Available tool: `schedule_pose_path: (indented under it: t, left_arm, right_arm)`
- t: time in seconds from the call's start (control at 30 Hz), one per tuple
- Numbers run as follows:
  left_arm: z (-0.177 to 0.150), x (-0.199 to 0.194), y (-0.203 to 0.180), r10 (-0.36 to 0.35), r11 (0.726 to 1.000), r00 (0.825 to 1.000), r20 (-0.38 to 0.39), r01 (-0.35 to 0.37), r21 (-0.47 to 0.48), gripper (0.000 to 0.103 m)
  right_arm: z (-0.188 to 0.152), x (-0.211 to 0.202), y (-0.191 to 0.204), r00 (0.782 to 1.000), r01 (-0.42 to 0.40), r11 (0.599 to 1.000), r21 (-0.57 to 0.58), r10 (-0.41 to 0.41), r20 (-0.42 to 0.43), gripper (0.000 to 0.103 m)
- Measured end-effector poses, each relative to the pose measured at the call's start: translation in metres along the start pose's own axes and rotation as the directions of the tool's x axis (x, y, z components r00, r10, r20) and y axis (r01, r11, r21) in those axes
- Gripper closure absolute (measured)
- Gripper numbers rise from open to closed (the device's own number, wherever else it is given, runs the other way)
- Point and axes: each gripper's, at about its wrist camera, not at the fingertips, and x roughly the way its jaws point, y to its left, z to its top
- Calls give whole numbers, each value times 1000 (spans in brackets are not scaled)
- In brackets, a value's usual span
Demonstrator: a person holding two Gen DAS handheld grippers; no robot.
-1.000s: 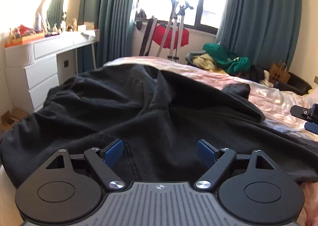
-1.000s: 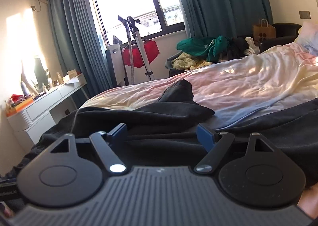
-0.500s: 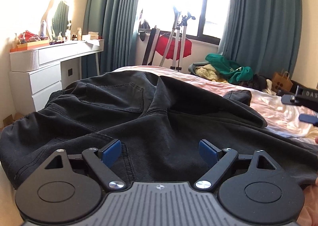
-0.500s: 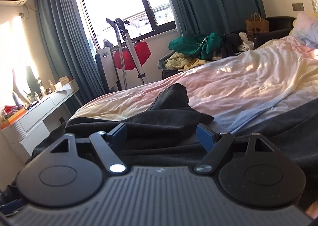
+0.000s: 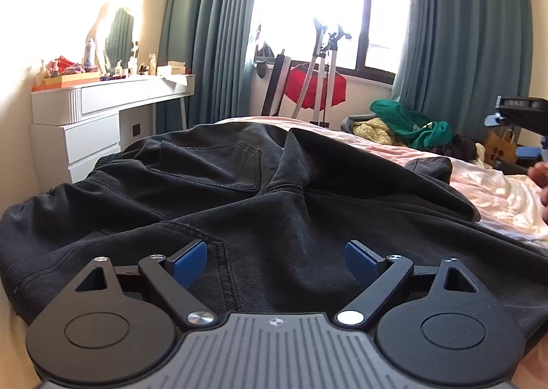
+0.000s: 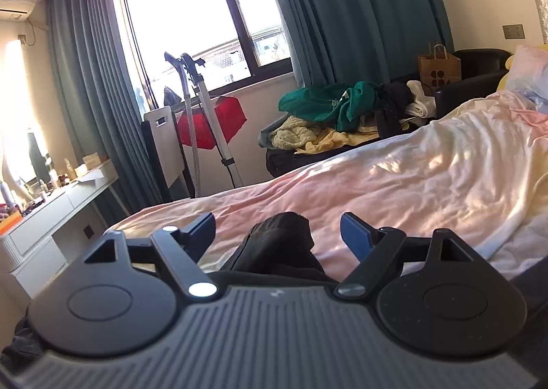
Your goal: Fold clothes
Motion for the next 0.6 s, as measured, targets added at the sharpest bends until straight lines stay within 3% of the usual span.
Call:
schedule_pose_path:
  t: [0.13,0.3,0.4,0.53,0.6]
  left_arm:
    - [-4,13,-10,8,1000,1000,-3,-8,10,13]
    - [-13,24,-29,-2,996,1000,-16,3,90,13]
    - [-18,26,-37,-17,990,1000,-8,18,140,13]
    - [-23,29,-42,-47,984,999,-8,48,170,13]
    - [-23,31,-40,-61,986,998,-15,62,157,13]
  right_arm:
    - [-11,35,-21,999,-19,999,40,20,-29,21]
    - [-31,87,-40,992,10,994,105,3,-129,21]
    - [-40,110,-44,984,-34,986,162,61,-166,20]
    - [-52,138,-31,959,-71,991,111,99,-266,21]
    - [-54,138,-31,959,-64,992,105,90,-270,19]
